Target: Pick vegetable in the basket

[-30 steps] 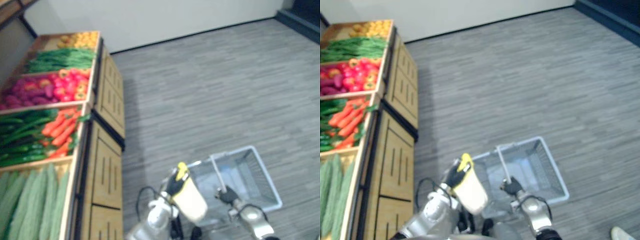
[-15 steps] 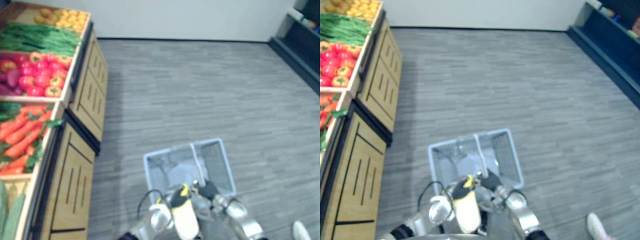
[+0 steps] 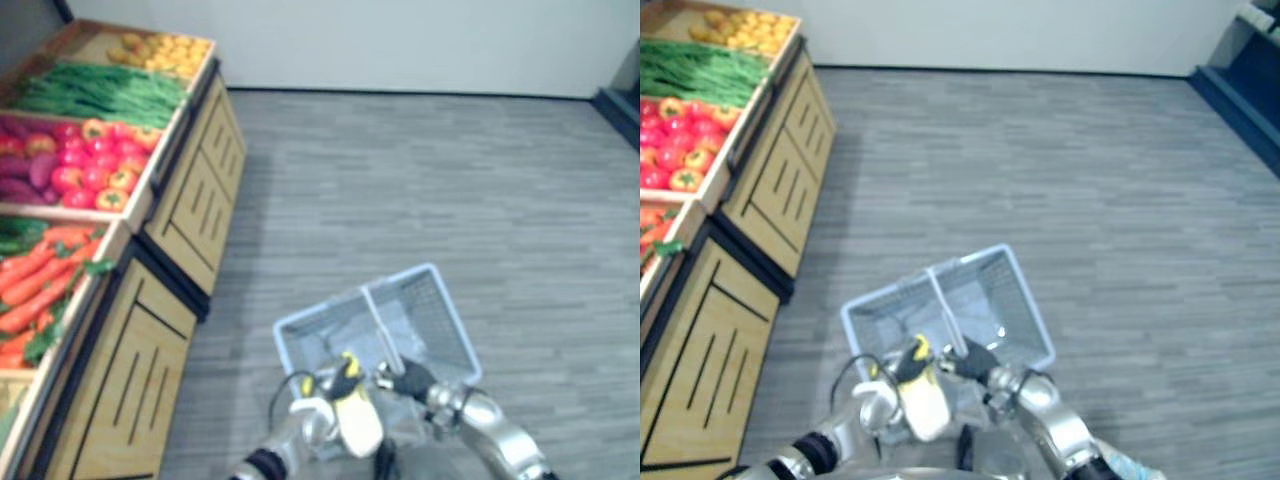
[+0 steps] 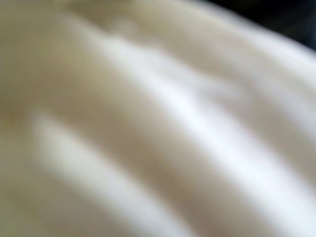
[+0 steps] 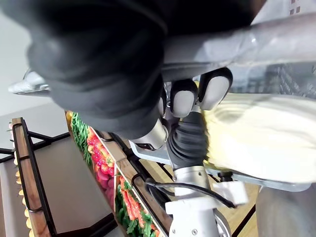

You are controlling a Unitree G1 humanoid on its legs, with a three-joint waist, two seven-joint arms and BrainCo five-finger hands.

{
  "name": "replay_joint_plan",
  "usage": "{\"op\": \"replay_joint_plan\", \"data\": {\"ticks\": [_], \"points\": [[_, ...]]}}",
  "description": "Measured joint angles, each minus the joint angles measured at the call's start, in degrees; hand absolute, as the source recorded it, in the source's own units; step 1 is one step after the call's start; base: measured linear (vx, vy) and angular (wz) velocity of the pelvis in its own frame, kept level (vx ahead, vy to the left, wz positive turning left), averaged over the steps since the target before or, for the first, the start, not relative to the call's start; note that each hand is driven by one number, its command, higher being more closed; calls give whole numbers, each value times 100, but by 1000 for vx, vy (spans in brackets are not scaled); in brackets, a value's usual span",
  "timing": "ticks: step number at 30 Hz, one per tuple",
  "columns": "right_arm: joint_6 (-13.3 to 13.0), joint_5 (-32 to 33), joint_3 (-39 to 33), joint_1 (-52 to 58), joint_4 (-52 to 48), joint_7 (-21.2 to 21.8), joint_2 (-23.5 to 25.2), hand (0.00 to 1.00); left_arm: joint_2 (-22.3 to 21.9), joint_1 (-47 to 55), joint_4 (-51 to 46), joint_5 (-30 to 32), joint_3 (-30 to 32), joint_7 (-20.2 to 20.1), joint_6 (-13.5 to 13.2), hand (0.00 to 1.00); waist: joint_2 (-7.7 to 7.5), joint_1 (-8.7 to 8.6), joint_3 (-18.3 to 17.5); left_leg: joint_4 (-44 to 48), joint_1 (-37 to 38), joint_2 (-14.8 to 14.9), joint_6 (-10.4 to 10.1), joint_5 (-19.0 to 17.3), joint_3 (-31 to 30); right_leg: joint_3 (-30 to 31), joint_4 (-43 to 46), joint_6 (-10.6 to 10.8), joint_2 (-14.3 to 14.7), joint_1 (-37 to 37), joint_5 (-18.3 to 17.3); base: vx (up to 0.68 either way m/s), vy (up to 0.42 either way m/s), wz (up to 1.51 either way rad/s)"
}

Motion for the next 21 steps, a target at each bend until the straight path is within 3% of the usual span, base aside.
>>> {"op": "replay_joint_plan", "data": {"ticks": [1,2,3,4,5,6,8,9,10,11,12,15,16,18,19,20,21], "points": [[-1,62,-3,70,-73,89,-4,100,11,-34,-3,-7,18,110,6,100,-11,6,3,-602,-51,-135,50,68,318,-19,-64,44,-67,85,-25,263,160,11],[-44,171,-44,156,-165,223,-66,100,3,-92,-4,-9,27,214,9,0,14,-5,2,-1578,-53,-257,74,409,795,-84,-74,176,-149,177,-102,225,149,15],[-49,236,-51,210,-252,291,-147,100,-16,-128,-4,-12,23,250,9,0,83,-11,-7,-2057,-35,-258,71,681,1014,-122,-58,273,-140,229,-161,312,201,16],[-92,394,-49,279,-274,393,-225,100,-51,-203,-11,-26,47,323,11,0,63,12,12,-2281,58,-306,501,1206,1272,-108,118,455,-179,275,-314,1071,452,73],[-266,905,190,278,-280,487,-187,100,103,-425,-229,-354,-68,288,145,0,-107,4,-22,-2041,193,-793,850,611,1990,-246,-310,620,-717,783,-363,1049,367,68],[-269,1000,219,294,-254,486,-188,100,121,-421,-229,-354,-105,263,147,0,-110,3,-22,-2033,268,-782,856,607,2034,-241,-327,620,-714,855,-362,941,246,67],[-286,1072,206,369,-239,488,-230,100,187,-379,-278,-350,-74,231,144,0,-91,-16,-31,-2248,404,-952,733,533,1921,-325,18,937,-725,935,-270,45,-17,49],[-401,1108,72,597,-169,505,-333,100,160,-247,-466,-355,-33,203,111,0,-138,-247,-12,-2917,784,-1324,617,446,1413,-389,1182,894,-935,713,-237,32,77,140],[-445,1129,-30,808,-61,496,-301,100,175,-177,-591,-428,60,234,-23,0,-287,-331,-10,-3415,1227,-1585,602,278,1213,-187,2418,545,-1247,184,165,196,32,187],[-524,1357,-246,1156,-66,489,-325,100,186,-106,-731,-670,94,289,-196,0,-246,-331,-90,-3392,1440,-1523,688,255,999,205,3392,410,-1145,-321,46,296,-99,158],[-612,1457,-422,1129,33,458,-252,100,231,-106,-806,-901,139,289,-365,0,-223,-312,-65,-3375,1399,-1392,716,522,748,602,3149,188,-837,-562,-556,270,-157,123],[-649,1497,-526,952,245,437,-137,100,298,-116,-826,-1137,163,226,-691,0,-128,-338,-15,-3307,1354,-1381,723,535,31,1268,1969,217,-349,-940,-581,147,-200,130],[-693,1495,-804,866,516,441,47,100,288,-57,-994,-1263,204,130,-862,0,-60,-410,-1,-3242,1367,-1354,667,530,-429,1467,1311,380,-268,-1037,-447,190,-191,154],[-683,1495,-1106,736,960,491,200,100,426,207,-1562,-1467,363,-81,-1127,0,-167,-383,-60,-3022,1314,-1381,393,533,-774,1525,350,461,-369,-935,-114,246,-300,170],[-678,1498,-1387,721,1288,500,303,100,492,453,-1911,-1600,570,-280,-1223,0,-190,-291,-108,-2691,1218,-1357,165,354,-1009,1455,202,566,-389,-800,486,259,-349,136],[-660,1496,-1535,682,1455,496,297,100,498,596,-2043,-1718,654,-429,-1235,0,-90,-220,-157,-2570,1169,-1253,77,273,-1087,1297,223,563,-336,-760,512,287,-343,84],[-603,1491,-1774,612,1716,495,244,100,571,906,-2292,-1901,791,-643,-1247,0,107,-29,-269,-2448,1051,-1022,-57,167,-1086,1081,219,475,-207,-768,456,247,-253,40]]}}
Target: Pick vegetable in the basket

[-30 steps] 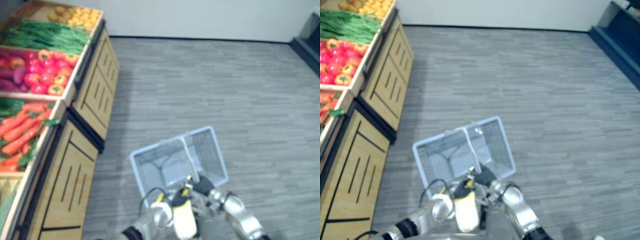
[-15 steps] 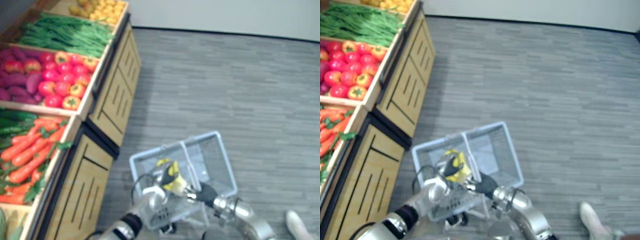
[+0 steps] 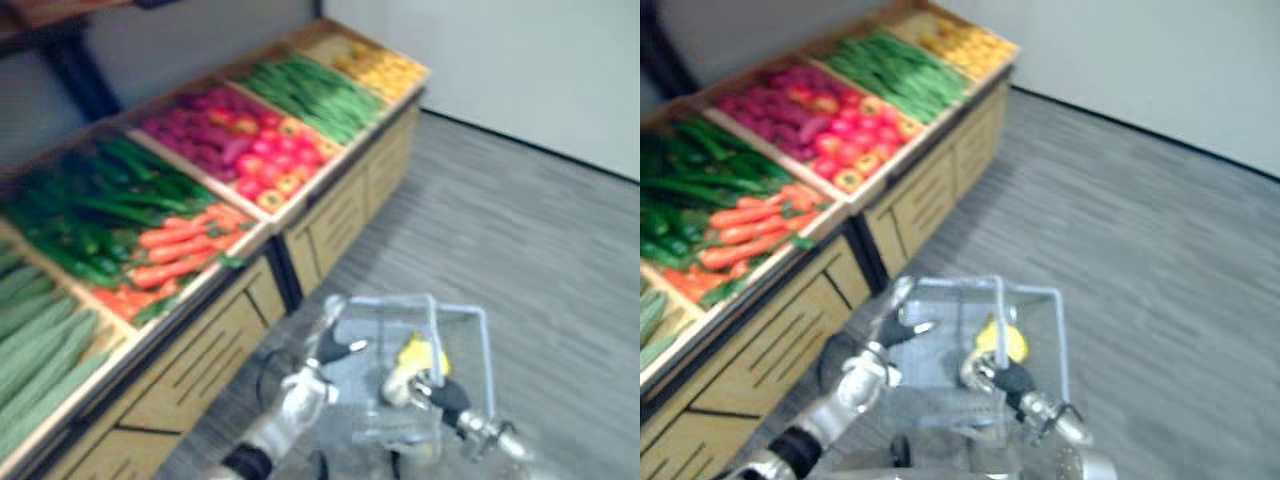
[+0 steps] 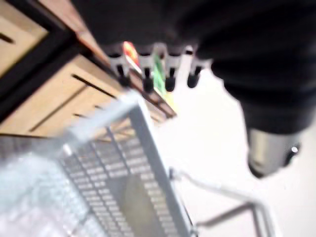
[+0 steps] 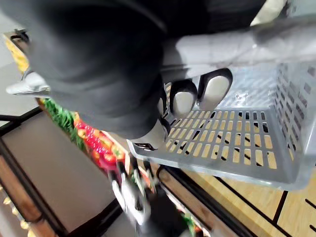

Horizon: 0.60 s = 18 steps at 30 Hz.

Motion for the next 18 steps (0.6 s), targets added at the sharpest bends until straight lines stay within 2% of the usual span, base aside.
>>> {"op": "replay_joint_plan", "data": {"ticks": [2,3,4,5,7,8,9,10,11,12,13,15,16,17,18], "points": [[147,-45,-308,-138,289,-22,-142,100,78,367,-138,-296,205,-437,-6,0,198,91,-11,259,-112,251,-42,-1,236,-303,-22,-152,81,101,-179,311,-248,71],[241,-60,-452,-170,523,-30,-258,100,74,584,-117,-485,327,-718,-4,0,261,90,31,868,-293,422,-37,70,517,-518,-95,-202,114,386,-297,302,-222,89],[283,-99,-546,-173,656,-41,-284,100,71,724,-118,-580,391,-854,-4,0,282,115,45,1329,-408,532,-5,148,643,-634,-202,-223,146,615,-322,285,-199,75],[366,-221,-751,-140,899,-44,-304,100,64,987,-115,-766,522,-1095,-5,0,191,219,119,2218,-647,781,11,291,984,-818,-502,-265,159,1144,-349,288,-169,60],[358,-328,-1169,-71,1203,-13,-334,100,56,1223,-104,-1091,626,-1374,-11,0,192,236,97,2336,-673,919,65,185,1568,-1188,-783,-276,62,1706,-363,315,-141,73],[325,-525,-1436,-128,1424,2,-356,100,17,1308,-90,-1247,723,-1489,-95,0,268,246,59,1805,-676,880,60,258,2063,-1400,-918,-232,29,1876,-386,235,-58,71],[242,-658,-1656,-184,1655,1,-388,100,-10,1324,-70,-1366,777,-1513,-182,0,337,220,58,1231,-686,783,40,373,2277,-1533,-945,-164,12,1948,-420,323,52,93],[122,-879,-2046,-250,2091,-7,-452,100,-117,1376,-60,-1375,844,-1510,-235,0,498,201,17,211,-666,584,180,1020,2490,-1813,-894,-42,42,2017,-498,279,85,92],[111,-962,-2201,-257,2301,-20,-428,100,-151,1399,-54,-1376,887,-1509,-266,0,497,203,-1,-4,-557,526,524,987,2628,-1898,-862,17,34,2046,-539,323,107,110],[77,-1173,-2368,-317,2715,-30,-400,100,-208,1403,-36,-1457,1003,-1504,-352,0,453,228,4,-295,-399,324,664,1064,2635,-2082,-815,48,-71,2124,-563,207,61,69],[70,-1345,-2411,-376,3001,-28,-376,100,-201,1457,-52,-1626,1135,-1463,-473,0,322,366,1,-429,-348,211,668,1066,2645,-2117,-831,66,-110,2135,-573,190,44,46],[-71,-1496,-2545,-563,3354,-29,-334,100,-215,1554,-98,-1813,1378,-1423,-556,0,194,505,18,-603,-287,84,681,1034,2628,-2161,-506,146,-283,2007,-613,121,37,13],[-127,-1531,-2658,-634,3467,-30,-350,100,-245,1601,-204,-1818,1478,-1349,-610,0,155,501,39,-750,-230,15,687,972,2571,-2194,143,242,-425,1757,-672,82,56,23],[-163,-1558,-2747,-668,3501,-32,-342,100,-245,1622,-305,-1817,1522,-1306,-635,0,144,508,51,-837,-171,-21,686,964,2540,-2205,672,242,-559,1561,-670,83,73,35],[-308,-1583,-2899,-741,3585,-37,-377,100,-209,1689,-676,-1818,1676,-1204,-692,0,137,502,53,-1040,46,-165,706,964,2464,-2193,1884,365,-956,1151,-485,106,58,49]]}}
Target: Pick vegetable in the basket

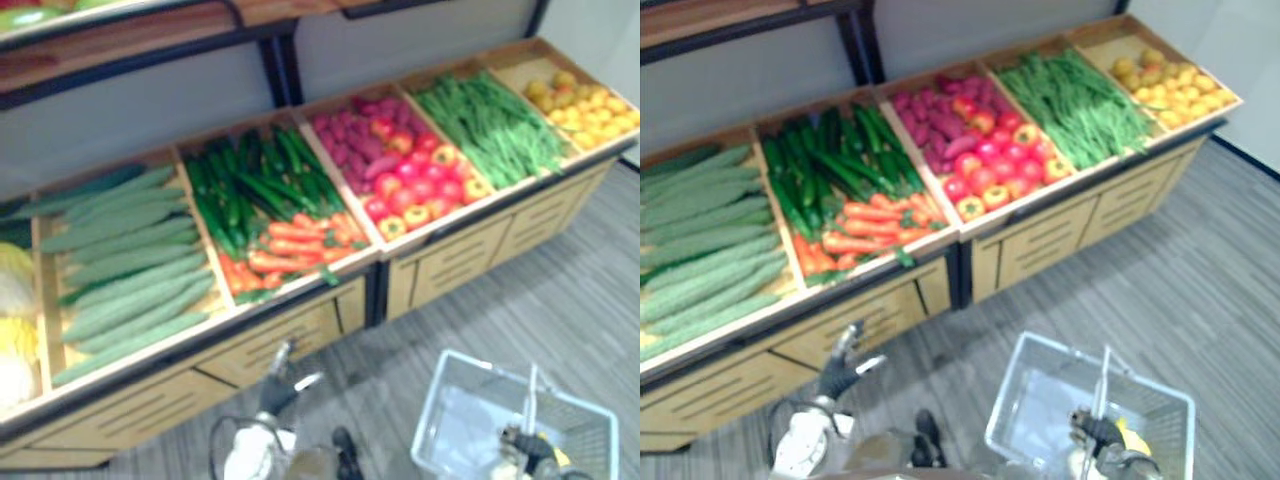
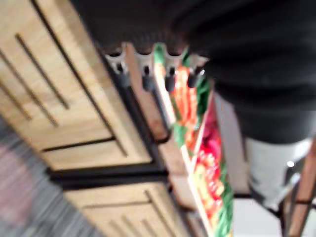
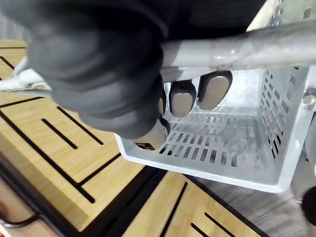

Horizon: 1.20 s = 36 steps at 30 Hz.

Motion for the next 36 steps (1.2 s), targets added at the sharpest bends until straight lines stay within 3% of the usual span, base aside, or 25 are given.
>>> {"op": "replay_joint_plan", "data": {"ticks": [1,3,5,8,10,11,12,15,16,17,19,22,24,30,36], "points": [[-108,-49,-67,-18,102,5,-8,100,34,-21,-332,0,185,145,-104,0,-62,-20,22,-30,134,-37,15,-22,-182,113,771,-2,-193,-319,-19,125,33,57],[-246,-192,-76,30,293,12,70,100,26,-125,-806,-7,490,422,-191,0,-68,-18,25,-39,233,3,-22,-30,-562,91,845,-254,-138,-505,-348,146,-30,92],[-348,-218,-186,129,304,10,180,100,36,-330,-1246,-12,684,679,-213,0,-49,-49,33,-53,282,31,-79,-23,-994,148,340,-364,-36,-590,-434,151,-76,110],[-363,-200,-464,253,364,5,419,100,81,-738,-1569,-12,923,927,-217,0,-59,-98,16,-72,271,28,-237,30,-1762,832,-1084,-219,251,-597,-340,169,-192,138],[-360,-204,-575,256,472,6,572,100,265,-956,-1617,11,999,1045,-214,0,-157,-150,-42,-130,268,-19,-386,91,-2125,1385,-1935,-130,419,-511,-168,120,-259,108],[-348,-232,-574,255,515,13,653,100,459,-1003,-1744,21,1077,1134,-214,0,-329,-146,-132,-219,266,-126,-496,143,-2219,1560,-2400,-198,390,-439,200,131,-333,82],[-292,-303,-572,256,526,21,675,100,574,-1016,-1838,42,1155,1222,-215,0,-493,-151,-226,-307,300,-209,-580,192,-2285,1628,-2476,2,320,-424,662,161,-359,72],[-145,-836,-727,193,518,52,343,100,560,-1083,-2094,247,1469,1411,-195,0,-28,-28,-292,-792,671,271,-875,429,-2142,1386,-2930,-234,749,-96,711,194,-294,11],[-130,-936,-731,183,515,52,301,100,587,-1101,-2142,281,1558,1401,-181,0,43,-24,-317,-835,689,346,-903,445,-2129,1372,-3028,-273,835,-31,759,274,-374,-15],[75,-1327,-848,86,527,65,248,100,1016,-1402,-2211,490,1656,1178,87,0,186,-90,-347,-961,868,605,-1012,493,-2063,1311,-3339,-332,1151,238,815,218,-297,-6],[91,-1519,-940,12,525,71,245,100,1197,-1545,-2190,708,1632,1074,342,0,256,-187,-389,-955,859,639,-1011,492,-1974,1330,-3438,-378,1213,255,828,125,-160,-8],[112,-1561,-953,11,528,69,241,100,1455,-1879,-1769,807,1336,1055,514,0,249,-238,-380,-877,857,621,-1004,442,-1823,1379,-3481,-397,1193,269,839,25,-3,-12],[126,-1552,-958,8,516,62,253,100,1796,-2311,-1008,1329,772,1074,675,0,243,-364,-362,-849,861,597,-965,415,-1766,1369,-3497,-394,1135,306,838,-13,38,3],[-1,-1553,-1088,39,494,75,317,100,1967,-2863,330,2267,-369,1104,1043,0,265,-633,-277,-884,871,527,-937,395,-1631,1394,-3521,-365,1047,327,848,-35,36,-3],[-126,-1556,-1183,105,431,89,384,100,2120,-3238,1212,3074,-1000,1081,1212,0,309,-664,-158,-1070,961,581,-974,406,-1319,1559,-3540,-364,1088,219,848,29,5,-16]]}}
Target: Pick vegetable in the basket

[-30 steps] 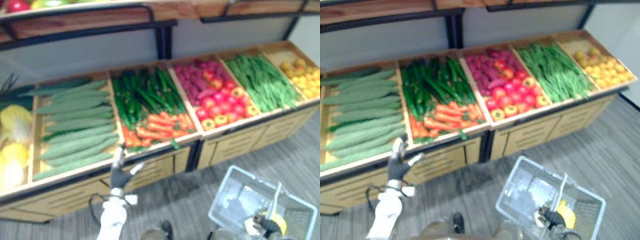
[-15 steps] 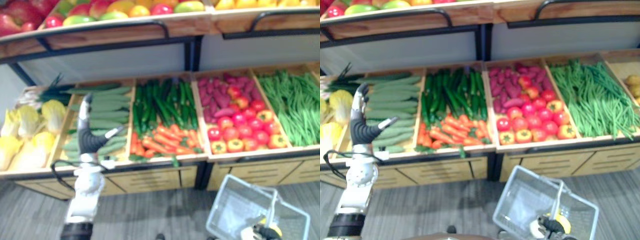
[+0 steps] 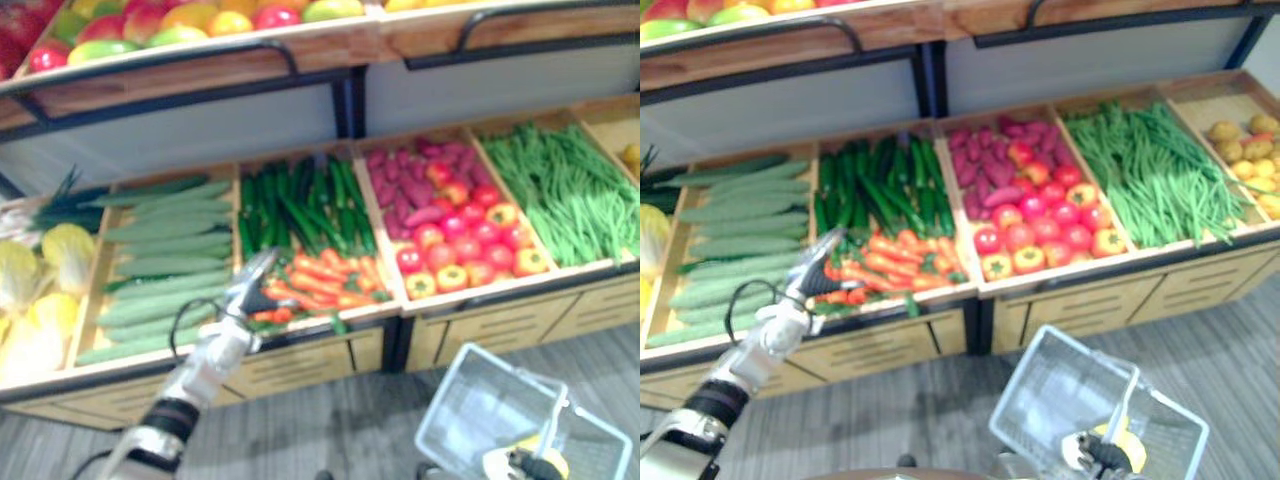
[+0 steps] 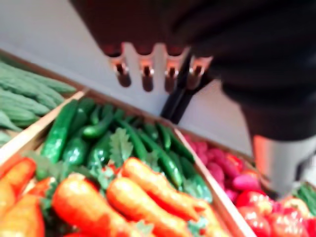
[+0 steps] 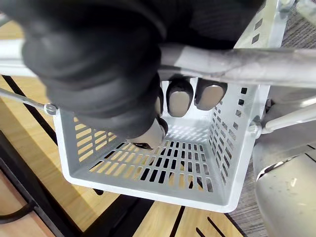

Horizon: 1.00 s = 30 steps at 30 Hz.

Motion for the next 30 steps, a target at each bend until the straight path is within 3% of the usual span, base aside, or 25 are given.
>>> {"op": "replay_joint_plan", "data": {"ticks": [3,9,19,25,26,30], "points": [[-52,0,18,-28,-107,-1,5,100,98,-285,226,382,-254,8,93,0,12,-35,79,3,-100,4,-24,13,94,18,6,1,-7,-146,0,56,10,-5],[-60,19,157,-313,-153,-53,0,100,344,-845,709,661,-392,213,380,0,41,-278,387,33,-223,12,-86,22,513,103,53,6,-28,-360,7,69,13,-10],[-51,413,650,-726,-295,-346,-11,100,384,-1880,980,1344,-402,600,880,0,47,-335,889,233,-645,80,-180,-41,960,169,272,6,-48,-892,6,16,-1,-9],[-29,695,1062,-827,-619,-640,-5,100,386,-2322,1003,1536,-595,520,891,0,-4,-331,1177,352,-929,117,-195,-53,1254,231,455,6,-71,-1223,6,-1,5,-4],[-30,745,1146,-846,-658,-707,-4,100,368,-2410,1073,1541,-644,452,902,100,-25,-301,1210,379,-986,119,-195,-53,1276,269,479,5,-72,-1295,6,2,6,-7],[-22,923,1348,-868,-832,-811,-6,100,358,-2542,1150,1546,-649,173,1017,100,-68,-260,1281,475,-1172,131,-172,-37,1418,318,587,2,-87,-1499,4,5,0,-3]]}}
